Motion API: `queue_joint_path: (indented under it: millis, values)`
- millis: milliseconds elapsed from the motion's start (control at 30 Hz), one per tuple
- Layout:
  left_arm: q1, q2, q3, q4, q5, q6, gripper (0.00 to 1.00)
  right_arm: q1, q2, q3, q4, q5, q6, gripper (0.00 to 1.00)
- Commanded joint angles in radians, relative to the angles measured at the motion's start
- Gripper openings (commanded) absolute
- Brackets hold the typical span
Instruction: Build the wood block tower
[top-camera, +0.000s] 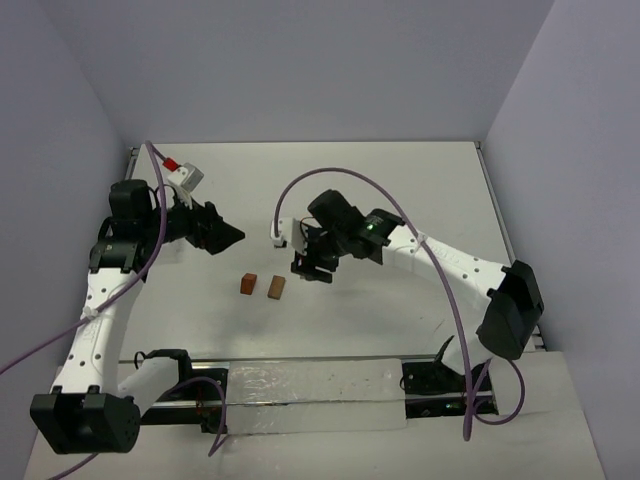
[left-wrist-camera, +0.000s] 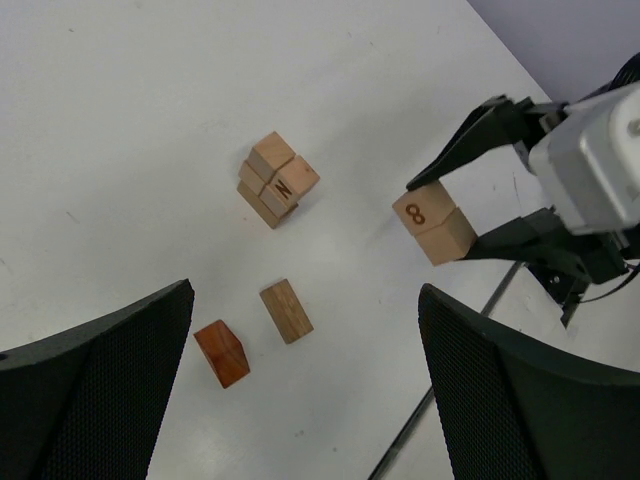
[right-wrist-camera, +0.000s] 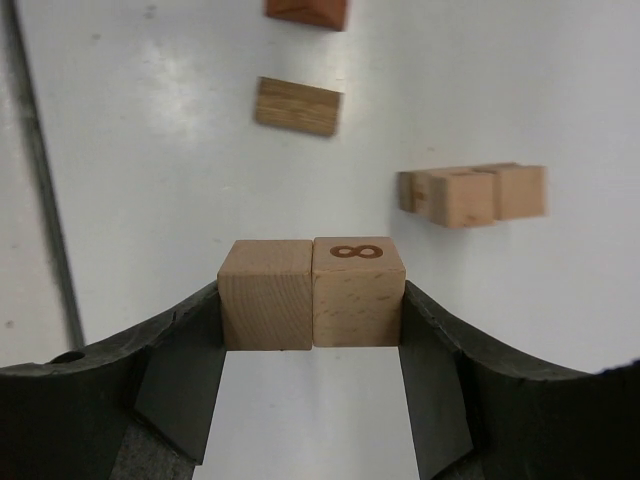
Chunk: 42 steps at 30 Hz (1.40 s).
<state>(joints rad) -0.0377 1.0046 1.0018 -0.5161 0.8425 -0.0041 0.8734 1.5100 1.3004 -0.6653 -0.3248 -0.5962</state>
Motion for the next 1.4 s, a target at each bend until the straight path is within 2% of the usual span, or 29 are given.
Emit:
queue_joint_path:
  millis: [0, 200, 267, 433, 933, 1367]
  values:
    - [0.028, 0.087, 0.108, -0.058, 0.018, 0.052, 0.99, -0.077, 0.064, 0.132, -0.092, 0.002, -0.078, 0.42]
    - [0.038, 0.139, 0.14, -0.042, 0.062, 0.031, 0.99, -0.15, 0.195, 0.265, -0.139, -0.008, -0.147, 0.42]
    - [0.082, 0.164, 0.154, -0.042, 0.085, 0.025, 0.99, -0.166, 0.254, 0.328, -0.155, -0.019, -0.166, 0.41]
    - [0.114, 0.193, 0.153, -0.036, 0.118, 0.022, 0.99, -0.18, 0.34, 0.435, -0.198, -0.046, -0.208, 0.41]
    - [0.124, 0.209, 0.155, -0.035, 0.153, 0.021, 0.99, -0.197, 0.484, 0.594, -0.311, -0.086, -0.27, 0.41]
    - [0.13, 0.227, 0.161, -0.035, 0.161, 0.022, 0.99, -0.197, 0.555, 0.669, -0.323, -0.076, -0.263, 0.42]
